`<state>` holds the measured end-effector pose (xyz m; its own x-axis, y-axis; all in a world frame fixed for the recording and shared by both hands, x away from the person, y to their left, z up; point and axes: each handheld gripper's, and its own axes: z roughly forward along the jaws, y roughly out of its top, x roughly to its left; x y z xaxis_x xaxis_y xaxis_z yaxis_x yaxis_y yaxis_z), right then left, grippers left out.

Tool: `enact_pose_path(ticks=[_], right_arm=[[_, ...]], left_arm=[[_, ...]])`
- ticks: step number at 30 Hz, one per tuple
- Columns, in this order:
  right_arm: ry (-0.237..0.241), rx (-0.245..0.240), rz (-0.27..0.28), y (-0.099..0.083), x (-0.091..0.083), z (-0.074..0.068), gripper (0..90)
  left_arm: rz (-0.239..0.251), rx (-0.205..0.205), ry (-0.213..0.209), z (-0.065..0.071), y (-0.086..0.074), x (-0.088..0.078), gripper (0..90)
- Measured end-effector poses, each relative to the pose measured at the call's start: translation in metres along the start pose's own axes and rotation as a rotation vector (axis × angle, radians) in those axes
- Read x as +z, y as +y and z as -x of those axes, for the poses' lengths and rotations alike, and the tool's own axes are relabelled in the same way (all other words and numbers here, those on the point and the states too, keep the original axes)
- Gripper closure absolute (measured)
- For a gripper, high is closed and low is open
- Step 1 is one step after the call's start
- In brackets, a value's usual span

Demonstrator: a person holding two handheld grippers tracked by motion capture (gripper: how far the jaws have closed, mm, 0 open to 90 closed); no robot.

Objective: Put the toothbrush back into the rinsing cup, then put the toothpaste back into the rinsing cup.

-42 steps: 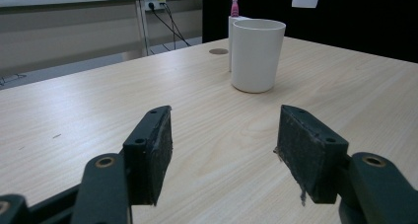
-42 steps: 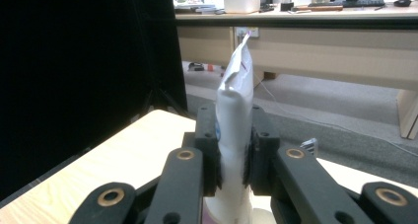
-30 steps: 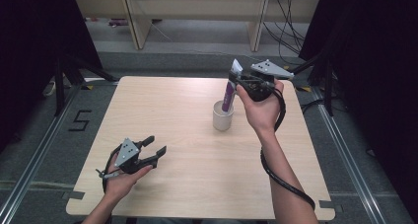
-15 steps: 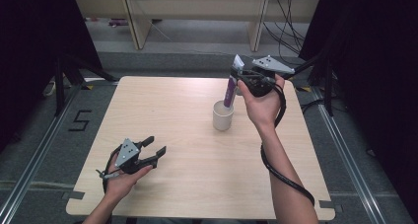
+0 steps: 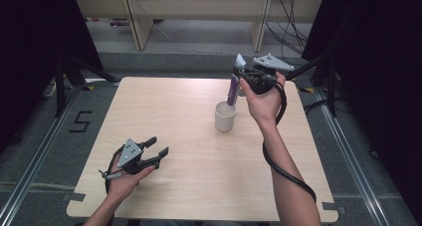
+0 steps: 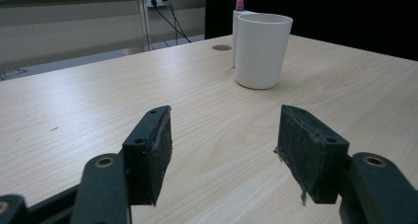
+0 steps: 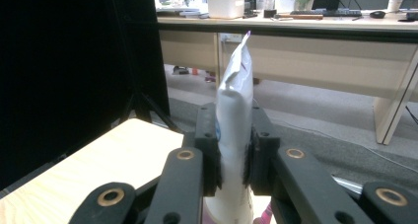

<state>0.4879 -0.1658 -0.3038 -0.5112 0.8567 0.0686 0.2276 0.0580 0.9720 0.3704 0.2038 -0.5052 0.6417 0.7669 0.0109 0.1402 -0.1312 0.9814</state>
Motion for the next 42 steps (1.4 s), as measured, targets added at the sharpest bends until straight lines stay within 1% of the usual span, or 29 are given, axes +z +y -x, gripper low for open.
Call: enact_pose_path(ticks=[2,3,5,7,8,9,10,13,14,16,17,18,19,21,23,24,25,28,29,30,31,32,34,38,39,40,41,42], right_arm=[[-0.009,0.011,-0.004,-0.0006,0.0002,-0.0002,79.4],[-0.003,0.000,0.002,-0.0008,0.0013,0.0011,79.4],[-0.007,0.012,-0.004,-0.0009,0.0013,0.0008,79.3],[-0.011,-0.002,0.002,-0.0010,0.0017,0.0014,79.4],[-0.004,0.008,0.002,-0.0012,0.0021,0.0008,79.3],[-0.013,0.003,0.002,-0.0015,0.0027,0.0009,79.4],[-0.015,0.021,-0.007,-0.0021,0.0018,-0.0007,79.4],[-0.013,0.014,-0.005,-0.0023,0.0025,0.0001,79.3],[-0.011,0.022,-0.005,-0.0028,0.0027,-0.0002,79.3],[-0.010,0.019,0.002,-0.0036,0.0031,0.0003,79.3],[-0.012,0.011,0.005,-0.0041,0.0034,0.0008,79.3],[-0.019,0.007,0.006,-0.0043,0.0036,0.0011,79.3],[-0.024,0.007,0.004,-0.0046,0.0034,0.0011,79.3],[-0.021,0.027,0.000,-0.0051,0.0030,-0.0007,79.3],[-0.016,0.013,0.006,-0.0050,0.0044,0.0002,79.3],[-0.019,0.011,0.005,-0.0049,0.0046,-0.0004,79.3],[-0.011,0.014,0.006,-0.0047,0.0053,-0.0009,79.3],[-0.013,0.005,0.003,-0.0041,0.0055,-0.0014,79.3],[-0.008,0.008,0.000,-0.0037,0.0065,-0.0012,79.3],[-0.004,0.003,0.003,-0.0033,0.0073,-0.0004,79.3],[-0.006,-0.004,0.001,-0.0029,0.0077,0.0002,79.3],[-0.005,0.006,0.000,-0.0027,0.0079,0.0001,79.3],[-0.007,0.008,0.001,-0.0027,0.0077,0.0004,79.3],[-0.008,0.004,0.004,-0.0032,0.0063,0.0008,79.3],[-0.009,-0.005,0.007,-0.0029,0.0061,0.0012,79.3],[-0.008,0.003,0.005,-0.0027,0.0061,0.0009,79.3],[-0.015,0.002,0.009,-0.0029,0.0064,0.0012,79.3],[-0.015,0.002,0.005,-0.0029,0.0064,0.0014,79.3]], left_arm=[[-0.001,0.001,0.001,-0.0004,-0.0001,-0.0002,37.6],[-0.001,0.001,0.001,-0.0006,-0.0002,-0.0004,37.6],[0.001,0.002,0.003,-0.0011,0.0000,-0.0006,37.6],[0.004,-0.001,0.004,-0.0012,0.0000,-0.0005,37.6],[0.005,-0.002,0.004,-0.0015,-0.0001,-0.0004,37.6],[0.003,0.001,0.005,-0.0018,-0.0001,-0.0004,37.5],[0.005,-0.001,0.005,-0.0020,-0.0001,-0.0004,37.6],[0.008,0.000,0.005,-0.0021,0.0002,-0.0006,37.6],[0.010,-0.001,0.006,-0.0021,0.0003,-0.0007,37.5],[0.022,-0.011,0.004,-0.0021,-0.0002,-0.0005,37.6],[0.023,-0.025,0.004,-0.0015,-0.0007,-0.0007,37.6],[0.014,-0.005,0.008,-0.0027,-0.0002,-0.0020,37.6],[0.009,-0.009,0.012,-0.0024,-0.0003,-0.0027,37.6],[0.011,-0.010,0.014,-0.0024,-0.0006,-0.0038,37.6],[0.010,-0.009,0.016,-0.0024,-0.0007,-0.0050,37.6],[0.026,-0.017,0.008,-0.0022,-0.0012,-0.0039,37.5],[0.010,-0.014,0.018,-0.0019,-0.0003,-0.0056,37.5],[0.011,-0.018,0.025,-0.0022,-0.0004,-0.0055,37.5],[0.019,-0.010,0.022,-0.0031,-0.0005,-0.0047,37.5],[0.031,-0.011,0.015,-0.0036,-0.0010,-0.0036,37.5],[0.029,-0.007,0.017,-0.0038,-0.0009,-0.0038,37.5],[0.031,-0.007,0.017,-0.0039,-0.0008,-0.0037,37.5],[0.031,-0.009,0.020,-0.0038,-0.0005,-0.0035,37.6],[0.038,-0.005,0.020,-0.0030,0.0009,-0.0025,37.5],[0.019,-0.013,0.029,-0.0020,0.0008,-0.0046,37.5],[0.020,-0.014,0.028,-0.0021,0.0002,-0.0047,37.5],[0.031,-0.002,0.021,-0.0034,-0.0006,-0.0038,37.5],[0.035,-0.002,0.017,-0.0037,-0.0012,-0.0035,37.5]])
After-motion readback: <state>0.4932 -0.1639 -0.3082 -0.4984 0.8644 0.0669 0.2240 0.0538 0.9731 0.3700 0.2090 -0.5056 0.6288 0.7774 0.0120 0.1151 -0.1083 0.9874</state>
